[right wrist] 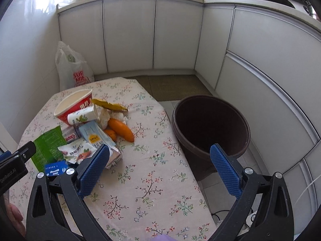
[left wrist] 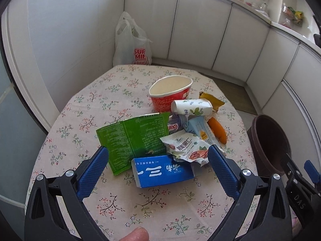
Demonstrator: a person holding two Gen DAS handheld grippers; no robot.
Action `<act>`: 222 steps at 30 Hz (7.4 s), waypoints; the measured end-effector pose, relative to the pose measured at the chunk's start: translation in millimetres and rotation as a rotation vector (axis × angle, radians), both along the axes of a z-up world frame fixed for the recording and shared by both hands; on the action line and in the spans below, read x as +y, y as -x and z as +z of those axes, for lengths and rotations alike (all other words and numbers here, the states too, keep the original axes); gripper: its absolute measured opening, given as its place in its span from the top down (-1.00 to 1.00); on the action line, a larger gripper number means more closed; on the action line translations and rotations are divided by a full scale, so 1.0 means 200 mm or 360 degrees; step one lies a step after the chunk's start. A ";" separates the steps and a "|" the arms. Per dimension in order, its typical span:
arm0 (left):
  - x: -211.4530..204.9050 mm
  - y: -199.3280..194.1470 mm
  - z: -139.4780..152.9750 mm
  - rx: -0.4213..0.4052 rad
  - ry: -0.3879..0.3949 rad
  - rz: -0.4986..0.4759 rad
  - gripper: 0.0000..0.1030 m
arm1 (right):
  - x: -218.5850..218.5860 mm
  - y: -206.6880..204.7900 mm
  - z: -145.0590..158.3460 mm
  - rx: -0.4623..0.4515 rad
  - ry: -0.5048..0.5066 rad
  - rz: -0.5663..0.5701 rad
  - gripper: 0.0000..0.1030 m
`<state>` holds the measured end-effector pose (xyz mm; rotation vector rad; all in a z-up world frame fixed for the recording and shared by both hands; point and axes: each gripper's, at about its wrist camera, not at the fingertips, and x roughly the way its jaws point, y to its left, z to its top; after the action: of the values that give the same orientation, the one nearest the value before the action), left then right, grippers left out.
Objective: Collect trash
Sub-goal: 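Lower the left tool onto the yellow snack packet and close it, then grasp the white wrapper with the right tool while the left tool holds the yellow packet, then carry the wrapper over the brown bin and open the right tool, then move the yellow packet over the brown bin and open the left tool, then grasp the green packet on the table with the left tool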
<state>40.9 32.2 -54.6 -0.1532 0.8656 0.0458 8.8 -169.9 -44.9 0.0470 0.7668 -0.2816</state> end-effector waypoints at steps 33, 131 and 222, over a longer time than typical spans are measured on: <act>-1.00 -0.94 -0.12 0.0399 -0.0931 -0.1069 -0.86 | -0.25 -0.21 -0.17 0.0269 -0.0311 -0.0173 -0.87; 0.17 -0.15 0.22 -0.0181 0.0524 -0.0413 0.80 | -0.56 -0.31 0.04 -0.0123 -0.0313 0.0079 0.61; 0.12 -0.38 -0.31 0.0508 -0.0363 -0.0810 0.95 | -0.08 -0.26 -0.18 0.0299 -0.0221 0.0157 -0.86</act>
<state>117.2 55.9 -116.3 0.2981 1.1887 -0.3138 61.7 -186.4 -80.3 0.1147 0.9721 -0.1396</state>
